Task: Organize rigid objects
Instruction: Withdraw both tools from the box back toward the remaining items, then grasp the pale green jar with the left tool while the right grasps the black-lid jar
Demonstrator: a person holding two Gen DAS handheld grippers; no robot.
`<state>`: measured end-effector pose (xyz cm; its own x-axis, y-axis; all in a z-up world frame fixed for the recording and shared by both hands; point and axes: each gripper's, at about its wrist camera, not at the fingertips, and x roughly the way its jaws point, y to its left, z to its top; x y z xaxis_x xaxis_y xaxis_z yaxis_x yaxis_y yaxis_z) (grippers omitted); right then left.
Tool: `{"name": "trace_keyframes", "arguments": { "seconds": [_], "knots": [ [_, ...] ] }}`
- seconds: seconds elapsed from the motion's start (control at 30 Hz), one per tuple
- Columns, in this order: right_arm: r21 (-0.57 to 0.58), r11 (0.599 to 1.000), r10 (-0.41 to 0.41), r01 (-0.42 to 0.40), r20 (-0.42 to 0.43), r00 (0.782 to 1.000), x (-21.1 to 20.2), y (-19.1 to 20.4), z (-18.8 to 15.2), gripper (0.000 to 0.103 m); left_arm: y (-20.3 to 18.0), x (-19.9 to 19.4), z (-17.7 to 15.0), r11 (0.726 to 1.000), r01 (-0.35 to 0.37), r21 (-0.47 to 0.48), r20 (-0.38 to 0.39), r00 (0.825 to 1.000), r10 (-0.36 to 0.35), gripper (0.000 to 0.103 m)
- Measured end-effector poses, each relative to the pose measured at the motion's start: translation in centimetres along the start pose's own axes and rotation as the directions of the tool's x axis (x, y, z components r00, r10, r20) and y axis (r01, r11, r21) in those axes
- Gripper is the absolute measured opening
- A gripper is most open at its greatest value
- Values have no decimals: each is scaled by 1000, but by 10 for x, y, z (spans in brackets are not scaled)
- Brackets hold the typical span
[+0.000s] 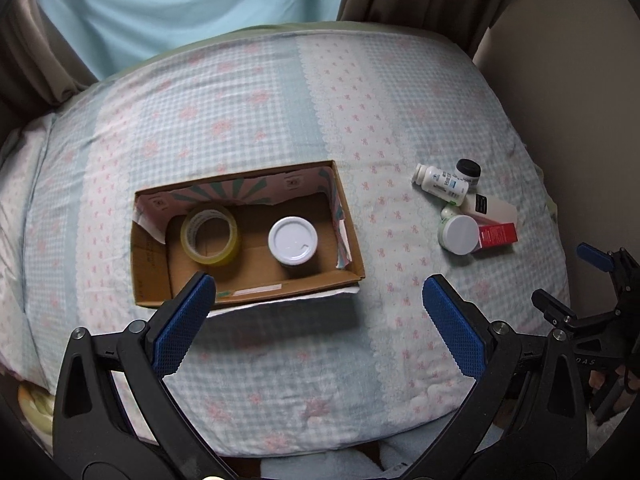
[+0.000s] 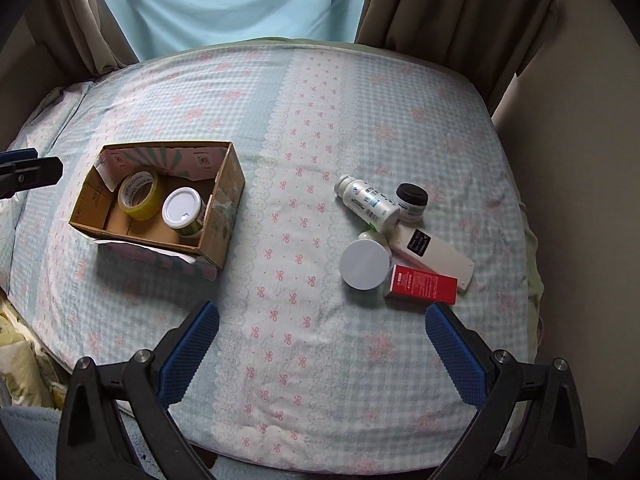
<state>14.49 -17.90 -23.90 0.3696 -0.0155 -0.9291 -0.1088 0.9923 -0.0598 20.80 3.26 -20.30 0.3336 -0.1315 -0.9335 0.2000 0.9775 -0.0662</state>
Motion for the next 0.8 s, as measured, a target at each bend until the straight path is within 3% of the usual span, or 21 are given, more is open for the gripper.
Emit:
{"name": "trace_keyframes", "arguments": {
  "seconds": [0.23, 0.43, 0.63, 0.8],
  "knots": [
    [-42, 999, -9, 10, 22, 1000, 3, -81, -5, 103, -81, 22, 2, 999, 13, 35, -34, 999, -12, 103],
    [-97, 995, 24, -22, 19, 1000, 20, -132, 14, 103, -135, 51, 2, 996, 30, 84, -77, 997, -23, 103],
    [-162, 984, 74, -75, -11, 997, 73, -168, 48, 103, -180, 106, 2, 990, 26, 140, -148, 989, -4, 103],
    [-316, 943, 99, -108, -44, 994, 124, -174, 63, 103, -207, 156, 2, 979, 44, 198, -206, 978, -2, 103]
  ]
}}
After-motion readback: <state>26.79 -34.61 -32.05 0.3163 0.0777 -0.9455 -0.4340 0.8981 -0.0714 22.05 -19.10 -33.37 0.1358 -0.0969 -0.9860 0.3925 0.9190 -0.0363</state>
